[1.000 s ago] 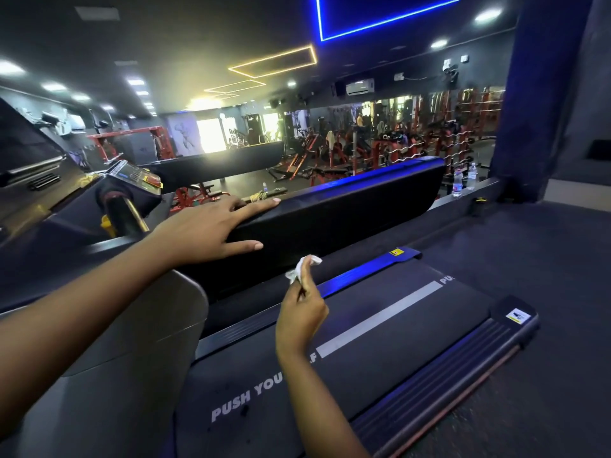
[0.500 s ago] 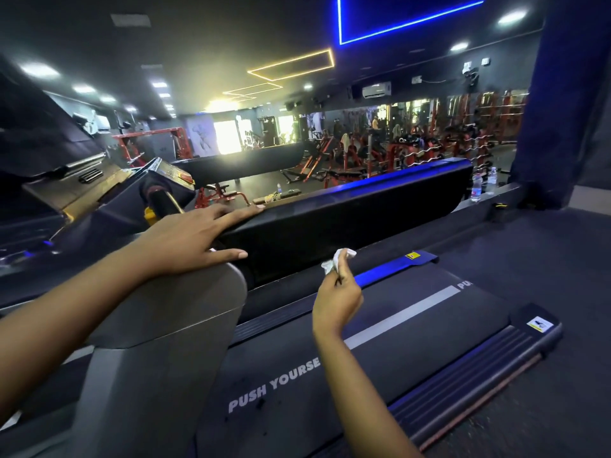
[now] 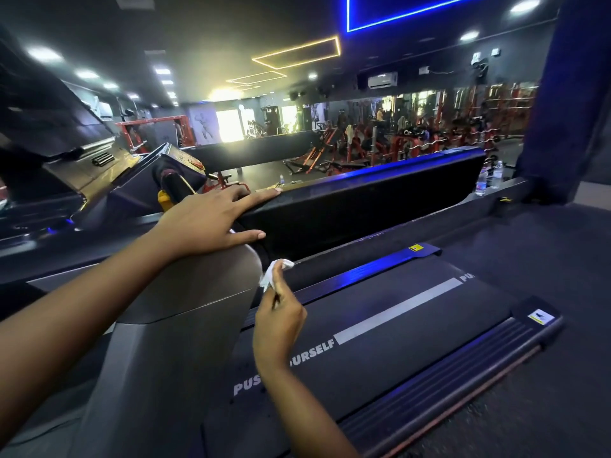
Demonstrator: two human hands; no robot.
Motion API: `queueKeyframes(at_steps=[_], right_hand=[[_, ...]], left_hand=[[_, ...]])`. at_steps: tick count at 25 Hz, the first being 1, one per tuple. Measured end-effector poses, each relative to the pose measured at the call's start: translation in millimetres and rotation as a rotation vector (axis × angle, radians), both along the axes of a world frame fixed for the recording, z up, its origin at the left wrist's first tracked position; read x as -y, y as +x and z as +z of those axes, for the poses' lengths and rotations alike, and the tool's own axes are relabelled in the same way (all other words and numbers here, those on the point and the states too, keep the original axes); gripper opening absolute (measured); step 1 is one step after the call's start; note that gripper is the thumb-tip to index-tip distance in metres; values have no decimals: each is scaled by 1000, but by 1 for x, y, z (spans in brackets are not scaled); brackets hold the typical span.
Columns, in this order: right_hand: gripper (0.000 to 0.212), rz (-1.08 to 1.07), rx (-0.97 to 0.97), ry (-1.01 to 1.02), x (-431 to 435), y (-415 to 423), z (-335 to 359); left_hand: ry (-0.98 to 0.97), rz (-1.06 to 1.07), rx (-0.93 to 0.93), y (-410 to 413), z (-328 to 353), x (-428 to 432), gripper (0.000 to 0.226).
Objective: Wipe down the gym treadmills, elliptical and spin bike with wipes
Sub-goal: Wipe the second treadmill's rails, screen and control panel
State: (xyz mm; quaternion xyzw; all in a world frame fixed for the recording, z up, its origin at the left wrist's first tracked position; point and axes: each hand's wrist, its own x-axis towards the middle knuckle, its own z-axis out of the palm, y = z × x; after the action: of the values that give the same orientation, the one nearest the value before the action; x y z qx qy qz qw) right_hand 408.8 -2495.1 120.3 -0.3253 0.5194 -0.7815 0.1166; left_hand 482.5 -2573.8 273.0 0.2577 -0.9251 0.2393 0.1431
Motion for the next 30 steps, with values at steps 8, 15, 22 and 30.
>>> queueKeyframes(at_steps=[8,15,22,30], right_hand=[[46,-89,-173,-93,-23,-69,16],[50,-210,-713,-162,22,-101,49],[39,-239,-938,-173,29,-122,55],[34,-453,-872,32,48,-264,70]], left_hand=[[-54,143,60,-7,3,-14,71],[-28,55,30,-3,-1,-4,75],[4,29,26,-3,0,-8,78],[55,-10,13,-14,2,-6,91]])
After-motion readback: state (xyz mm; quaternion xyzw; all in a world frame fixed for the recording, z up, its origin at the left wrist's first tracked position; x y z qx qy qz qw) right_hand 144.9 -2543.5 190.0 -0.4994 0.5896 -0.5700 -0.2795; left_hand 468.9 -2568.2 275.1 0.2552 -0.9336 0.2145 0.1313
